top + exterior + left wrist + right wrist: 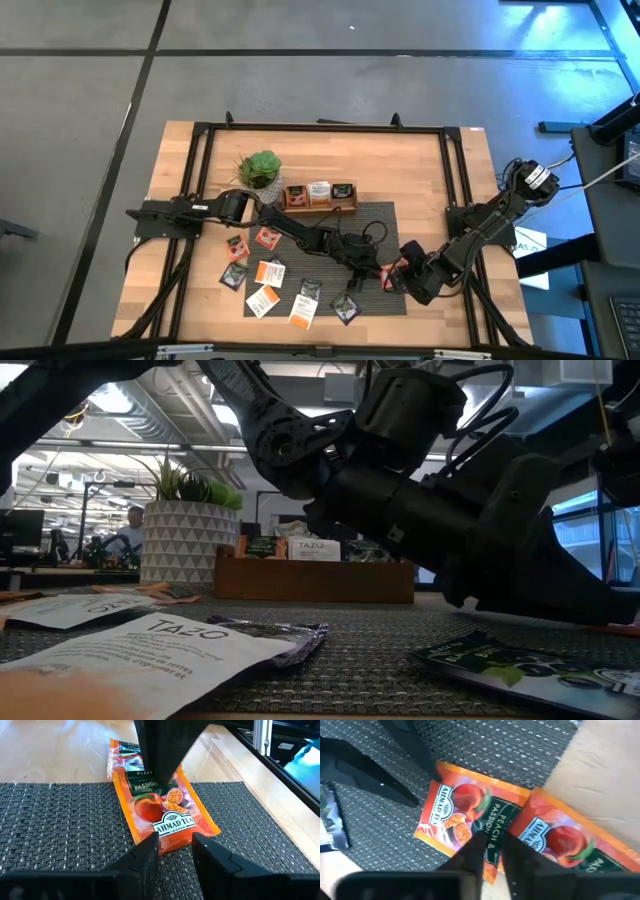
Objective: Pick & Place Tea
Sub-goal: Put the orange tea bag into the left slot of the wooden organizer
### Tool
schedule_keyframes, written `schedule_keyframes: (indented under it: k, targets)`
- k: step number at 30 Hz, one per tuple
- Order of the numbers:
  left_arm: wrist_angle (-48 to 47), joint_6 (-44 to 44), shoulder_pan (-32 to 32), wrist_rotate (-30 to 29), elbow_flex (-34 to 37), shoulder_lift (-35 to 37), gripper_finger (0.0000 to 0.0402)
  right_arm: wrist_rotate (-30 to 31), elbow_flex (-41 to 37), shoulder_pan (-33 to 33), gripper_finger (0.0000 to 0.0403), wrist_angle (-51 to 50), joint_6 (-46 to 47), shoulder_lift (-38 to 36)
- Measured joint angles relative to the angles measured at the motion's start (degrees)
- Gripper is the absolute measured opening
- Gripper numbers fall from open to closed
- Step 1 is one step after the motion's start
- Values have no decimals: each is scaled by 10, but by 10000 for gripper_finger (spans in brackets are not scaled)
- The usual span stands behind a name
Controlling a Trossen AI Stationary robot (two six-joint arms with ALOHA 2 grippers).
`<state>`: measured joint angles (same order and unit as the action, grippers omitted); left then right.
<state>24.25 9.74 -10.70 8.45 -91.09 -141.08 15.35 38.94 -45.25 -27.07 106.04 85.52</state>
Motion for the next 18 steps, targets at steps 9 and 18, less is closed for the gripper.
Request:
schedule_keyframes:
  k: [9,18]
  targets:
    - [-24,0,9,26,2,13,115,4,0,0,5,-9,-28,-1]
    - [-201,-27,72,135,2,143,115,42,21,1,2,-42,-154,-3]
